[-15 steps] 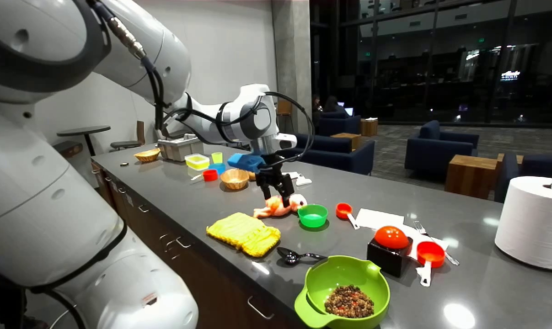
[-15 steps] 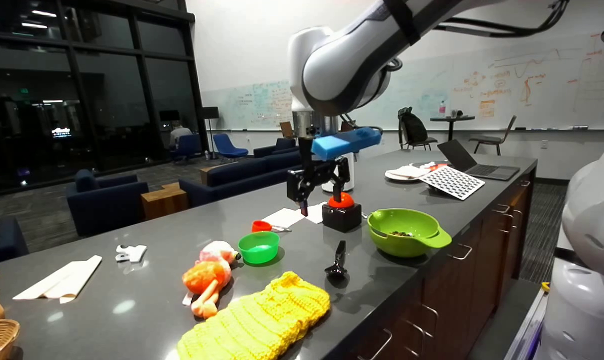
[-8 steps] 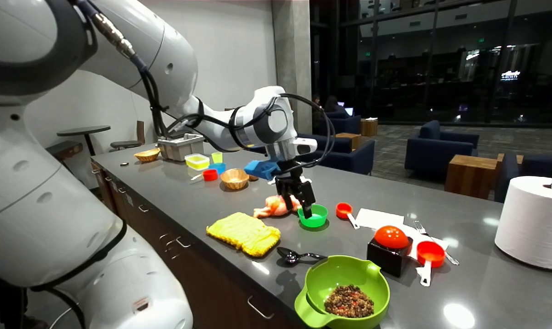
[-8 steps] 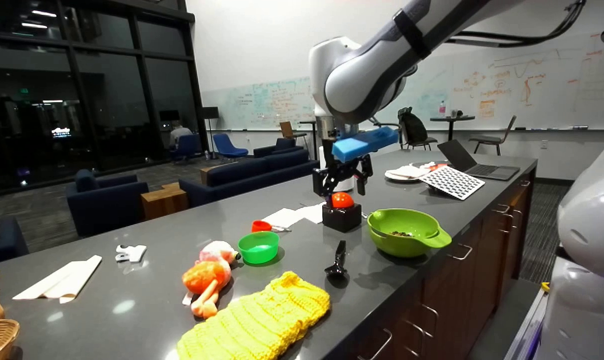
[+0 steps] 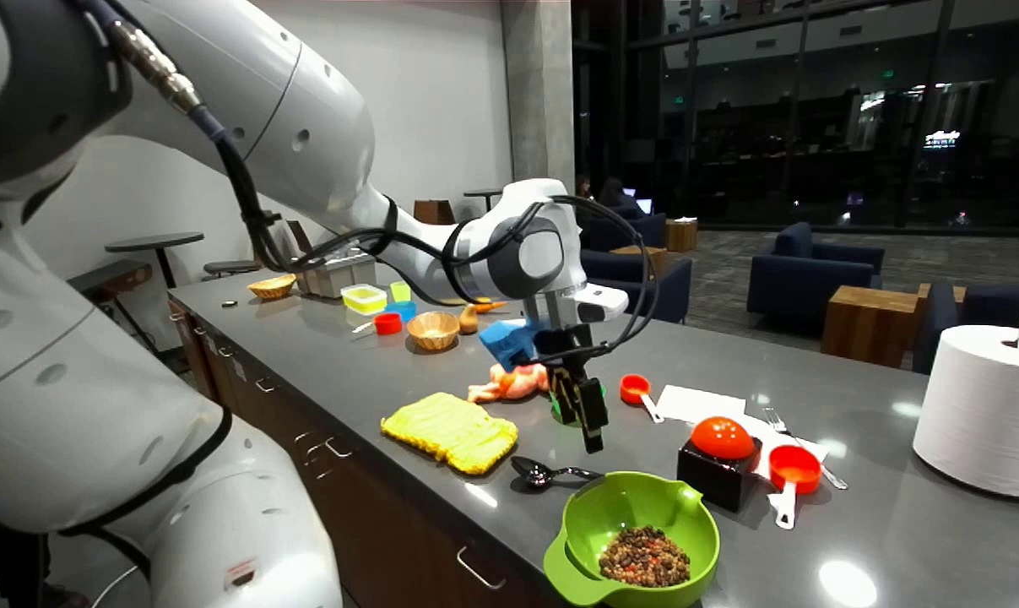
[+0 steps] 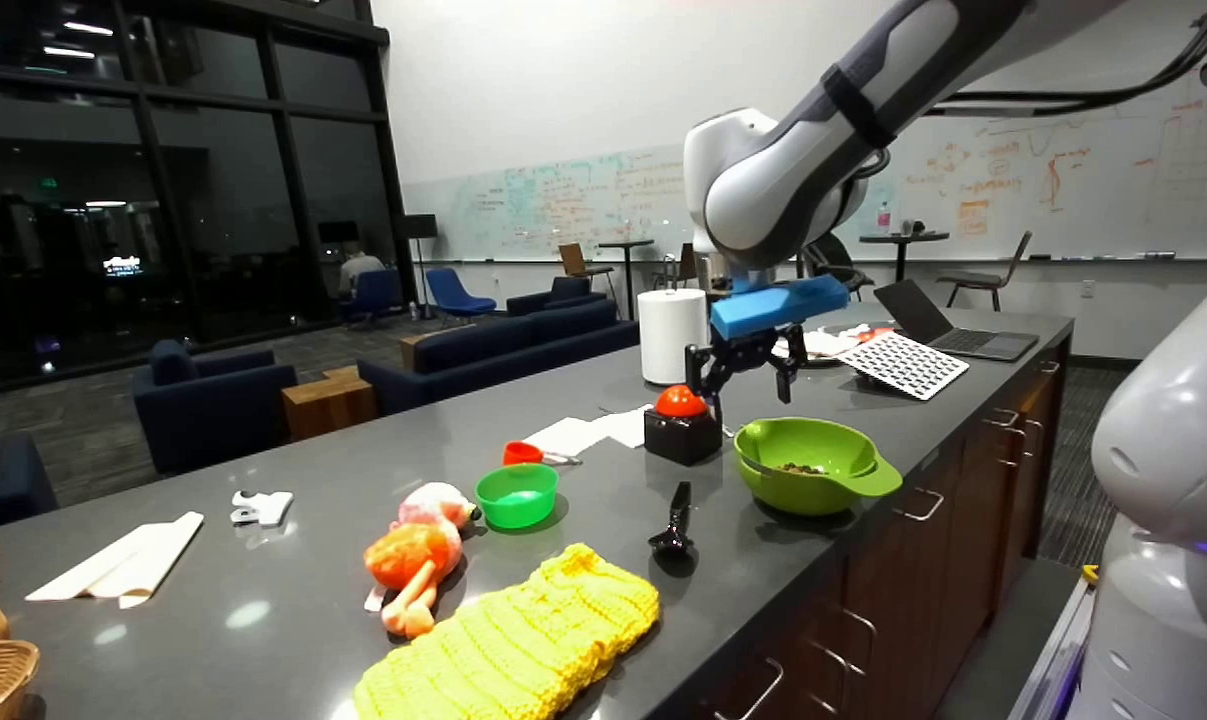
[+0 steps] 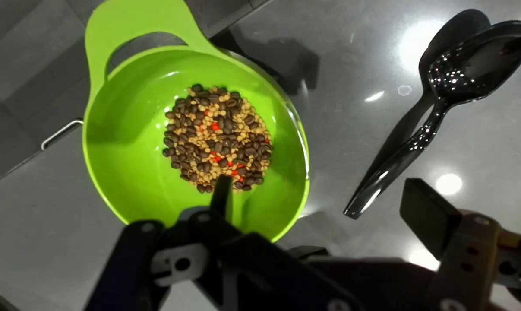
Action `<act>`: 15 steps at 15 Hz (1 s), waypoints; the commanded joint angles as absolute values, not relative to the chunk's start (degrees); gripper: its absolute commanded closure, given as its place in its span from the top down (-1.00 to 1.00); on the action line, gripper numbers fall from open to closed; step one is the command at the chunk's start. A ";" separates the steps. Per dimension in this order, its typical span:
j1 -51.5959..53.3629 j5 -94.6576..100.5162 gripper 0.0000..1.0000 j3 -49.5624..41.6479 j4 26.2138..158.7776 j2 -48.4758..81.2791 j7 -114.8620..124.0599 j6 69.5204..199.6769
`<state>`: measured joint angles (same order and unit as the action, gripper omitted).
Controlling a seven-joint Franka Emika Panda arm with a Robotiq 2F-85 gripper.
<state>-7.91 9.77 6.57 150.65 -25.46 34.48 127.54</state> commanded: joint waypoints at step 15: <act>-8.24 2.13 1.00 1.25 146.81 -17.73 23.64 135.93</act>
